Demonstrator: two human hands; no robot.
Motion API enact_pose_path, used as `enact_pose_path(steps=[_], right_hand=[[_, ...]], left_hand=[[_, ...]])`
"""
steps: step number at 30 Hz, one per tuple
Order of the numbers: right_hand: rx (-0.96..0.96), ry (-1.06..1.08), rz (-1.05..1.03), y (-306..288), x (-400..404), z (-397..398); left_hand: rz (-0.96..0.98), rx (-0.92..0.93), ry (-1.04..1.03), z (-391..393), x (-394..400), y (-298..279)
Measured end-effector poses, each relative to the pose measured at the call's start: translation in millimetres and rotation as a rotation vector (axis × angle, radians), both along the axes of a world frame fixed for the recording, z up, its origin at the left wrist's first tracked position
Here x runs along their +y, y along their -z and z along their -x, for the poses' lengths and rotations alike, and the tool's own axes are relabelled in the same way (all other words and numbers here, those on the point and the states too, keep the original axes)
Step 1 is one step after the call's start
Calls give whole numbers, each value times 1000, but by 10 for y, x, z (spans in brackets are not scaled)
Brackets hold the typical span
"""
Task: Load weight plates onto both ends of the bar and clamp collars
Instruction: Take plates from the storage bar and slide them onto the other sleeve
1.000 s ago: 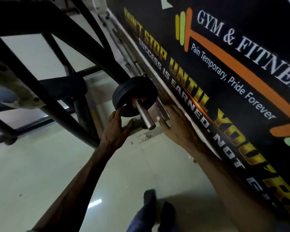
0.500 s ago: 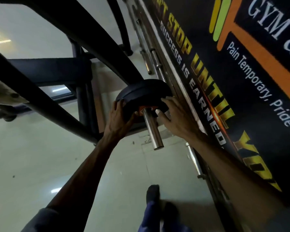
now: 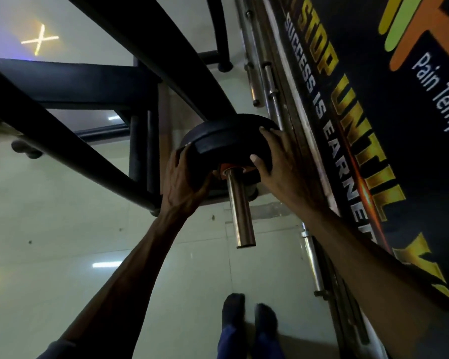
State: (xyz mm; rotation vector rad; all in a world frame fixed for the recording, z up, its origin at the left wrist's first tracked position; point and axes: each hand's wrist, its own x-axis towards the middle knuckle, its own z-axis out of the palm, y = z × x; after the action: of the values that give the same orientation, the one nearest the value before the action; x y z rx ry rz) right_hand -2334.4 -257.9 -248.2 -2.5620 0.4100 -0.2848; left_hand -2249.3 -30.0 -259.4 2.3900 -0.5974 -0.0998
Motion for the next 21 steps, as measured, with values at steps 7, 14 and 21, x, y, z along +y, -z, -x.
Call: enact_pose_path(steps=[7, 14, 21], right_hand=[[-35, -62, -67, 82, -235, -237], [-28, -115, -109, 163, -357, -296], [-10, -186, -86, 234, -362, -284]], left_hand=[[4, -36, -19, -169, -25, 52], [-4, -26, 33, -285, 7, 13], [84, -20, 71, -205, 9, 45]])
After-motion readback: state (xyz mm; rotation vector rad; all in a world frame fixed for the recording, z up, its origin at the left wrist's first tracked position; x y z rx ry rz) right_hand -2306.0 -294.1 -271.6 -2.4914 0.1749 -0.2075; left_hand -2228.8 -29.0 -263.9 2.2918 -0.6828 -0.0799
